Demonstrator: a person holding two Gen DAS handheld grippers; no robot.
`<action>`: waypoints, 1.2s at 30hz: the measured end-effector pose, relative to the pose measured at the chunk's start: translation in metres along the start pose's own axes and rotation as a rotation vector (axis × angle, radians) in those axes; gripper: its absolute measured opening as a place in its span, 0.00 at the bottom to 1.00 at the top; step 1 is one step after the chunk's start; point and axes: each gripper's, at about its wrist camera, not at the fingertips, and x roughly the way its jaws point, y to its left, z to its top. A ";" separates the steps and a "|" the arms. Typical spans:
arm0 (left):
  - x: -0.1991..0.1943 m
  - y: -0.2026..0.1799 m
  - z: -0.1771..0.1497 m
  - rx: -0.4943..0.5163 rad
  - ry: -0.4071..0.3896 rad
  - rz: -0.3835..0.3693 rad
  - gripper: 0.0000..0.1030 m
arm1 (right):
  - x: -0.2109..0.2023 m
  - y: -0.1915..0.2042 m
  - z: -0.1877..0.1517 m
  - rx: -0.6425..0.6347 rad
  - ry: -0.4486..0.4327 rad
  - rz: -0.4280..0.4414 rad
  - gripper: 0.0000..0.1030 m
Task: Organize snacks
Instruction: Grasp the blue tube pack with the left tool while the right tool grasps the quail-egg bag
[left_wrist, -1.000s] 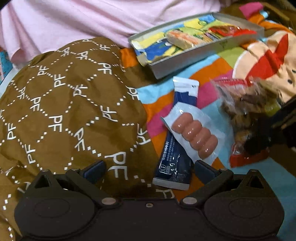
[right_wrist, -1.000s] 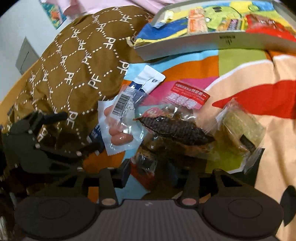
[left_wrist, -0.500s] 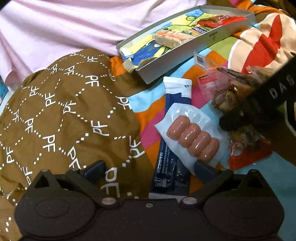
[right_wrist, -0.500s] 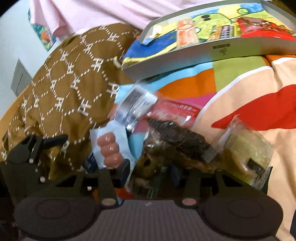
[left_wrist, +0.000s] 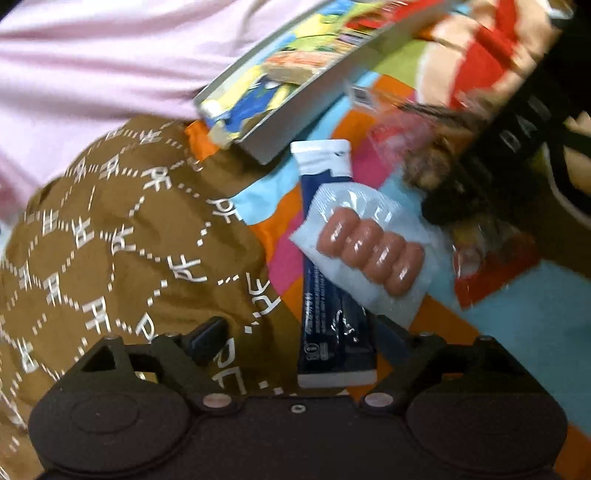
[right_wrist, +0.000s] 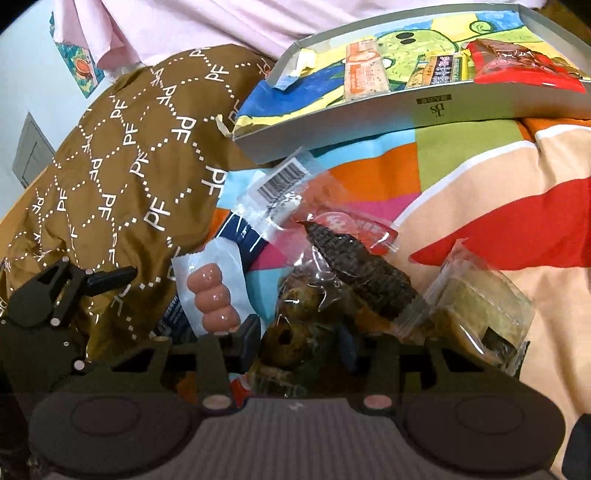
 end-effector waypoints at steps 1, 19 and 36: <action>0.000 -0.002 0.000 0.013 -0.003 0.003 0.82 | 0.000 0.000 0.000 0.001 0.004 -0.001 0.49; 0.011 0.004 0.012 -0.154 0.056 -0.106 0.37 | 0.007 0.012 -0.011 -0.082 -0.009 0.001 0.57; -0.019 -0.013 0.013 -0.061 0.087 0.086 0.29 | -0.014 0.058 -0.033 -0.457 -0.088 -0.127 0.42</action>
